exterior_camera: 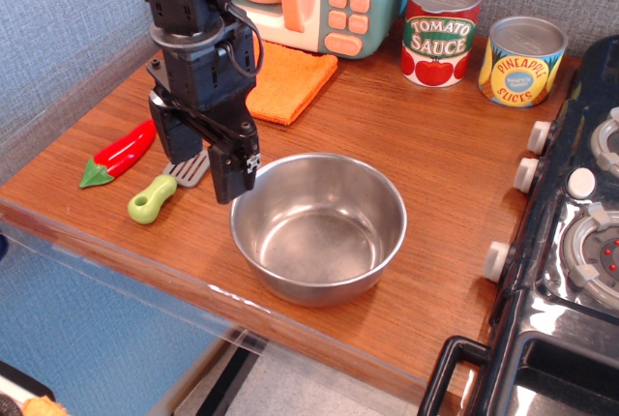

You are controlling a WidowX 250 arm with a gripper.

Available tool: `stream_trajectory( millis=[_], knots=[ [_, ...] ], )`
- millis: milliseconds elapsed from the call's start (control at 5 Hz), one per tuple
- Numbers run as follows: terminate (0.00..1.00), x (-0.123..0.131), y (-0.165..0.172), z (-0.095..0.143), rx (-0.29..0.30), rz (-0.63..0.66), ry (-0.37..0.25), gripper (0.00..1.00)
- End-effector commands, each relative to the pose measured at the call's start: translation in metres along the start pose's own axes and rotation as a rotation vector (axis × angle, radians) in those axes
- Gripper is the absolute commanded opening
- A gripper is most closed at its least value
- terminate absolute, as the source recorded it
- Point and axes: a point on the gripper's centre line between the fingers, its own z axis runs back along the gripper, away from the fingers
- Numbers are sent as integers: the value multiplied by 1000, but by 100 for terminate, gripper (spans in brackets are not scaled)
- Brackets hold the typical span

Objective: Put the napkin right in front of the cans.

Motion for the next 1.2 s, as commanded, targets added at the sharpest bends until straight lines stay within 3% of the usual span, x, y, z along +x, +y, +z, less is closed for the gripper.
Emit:
stream_trajectory(
  millis=[0,200,600,800,1000],
  knots=[
    [0,0,0,0,0,0,0,100],
    [0,24,29,9,36,80,-23,100],
    [0,83,81,10,23,183,-43,100],
    [0,111,93,-12,23,251,-24,100],
    [0,127,100,-35,62,324,13,100]
  ],
)
